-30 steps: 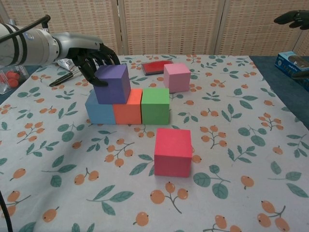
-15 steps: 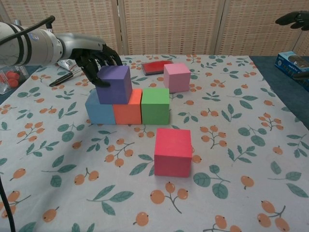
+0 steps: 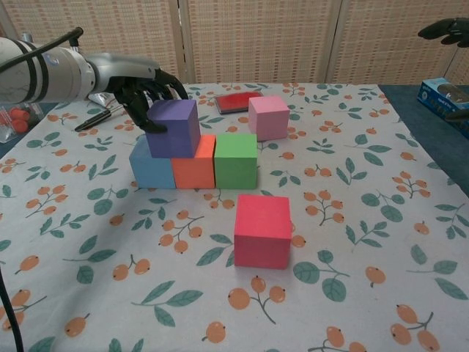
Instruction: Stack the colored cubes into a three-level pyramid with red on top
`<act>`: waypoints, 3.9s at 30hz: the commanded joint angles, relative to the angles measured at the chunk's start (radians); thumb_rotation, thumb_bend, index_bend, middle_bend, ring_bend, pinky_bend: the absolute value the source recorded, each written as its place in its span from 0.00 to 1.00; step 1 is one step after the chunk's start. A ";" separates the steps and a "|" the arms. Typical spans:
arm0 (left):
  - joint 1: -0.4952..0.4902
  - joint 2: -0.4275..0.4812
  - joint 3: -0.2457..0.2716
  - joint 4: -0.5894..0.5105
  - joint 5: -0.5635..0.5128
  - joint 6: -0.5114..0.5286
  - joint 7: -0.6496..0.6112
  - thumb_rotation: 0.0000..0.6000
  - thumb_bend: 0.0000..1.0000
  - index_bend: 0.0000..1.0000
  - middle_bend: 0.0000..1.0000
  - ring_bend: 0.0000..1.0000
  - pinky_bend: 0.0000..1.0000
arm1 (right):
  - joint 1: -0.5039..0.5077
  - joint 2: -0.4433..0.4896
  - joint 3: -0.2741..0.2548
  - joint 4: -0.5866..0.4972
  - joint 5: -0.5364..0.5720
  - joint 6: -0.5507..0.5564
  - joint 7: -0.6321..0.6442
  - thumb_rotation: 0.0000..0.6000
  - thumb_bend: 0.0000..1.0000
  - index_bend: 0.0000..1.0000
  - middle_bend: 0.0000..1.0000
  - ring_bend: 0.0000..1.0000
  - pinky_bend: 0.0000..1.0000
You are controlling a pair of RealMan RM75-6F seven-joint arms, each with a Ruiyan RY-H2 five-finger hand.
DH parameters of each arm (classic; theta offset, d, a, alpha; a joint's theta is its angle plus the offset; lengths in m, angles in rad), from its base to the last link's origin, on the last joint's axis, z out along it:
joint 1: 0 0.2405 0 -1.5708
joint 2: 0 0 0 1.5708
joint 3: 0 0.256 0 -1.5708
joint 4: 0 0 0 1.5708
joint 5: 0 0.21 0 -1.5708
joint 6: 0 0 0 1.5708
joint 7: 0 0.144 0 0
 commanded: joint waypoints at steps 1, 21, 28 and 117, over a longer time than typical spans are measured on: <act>0.001 0.000 0.001 -0.003 0.003 0.006 0.002 1.00 0.38 0.14 0.23 0.23 0.26 | -0.001 0.001 0.000 0.000 0.000 0.000 0.000 1.00 0.00 0.00 0.00 0.00 0.00; 0.016 0.015 0.008 -0.034 0.014 0.018 0.000 1.00 0.37 0.00 0.00 0.05 0.24 | -0.003 0.005 0.000 -0.008 -0.005 0.003 0.005 1.00 0.00 0.00 0.00 0.00 0.00; 0.023 0.031 0.009 -0.068 0.021 0.031 0.003 1.00 0.37 0.00 0.00 0.01 0.23 | -0.007 0.009 -0.001 -0.012 -0.008 0.007 0.010 1.00 0.00 0.00 0.00 0.00 0.00; 0.549 0.160 0.073 -0.151 0.497 0.174 -0.295 1.00 0.37 0.00 0.00 0.00 0.13 | 0.615 -0.457 0.000 0.504 -0.091 -0.598 0.513 1.00 0.00 0.00 0.13 0.00 0.00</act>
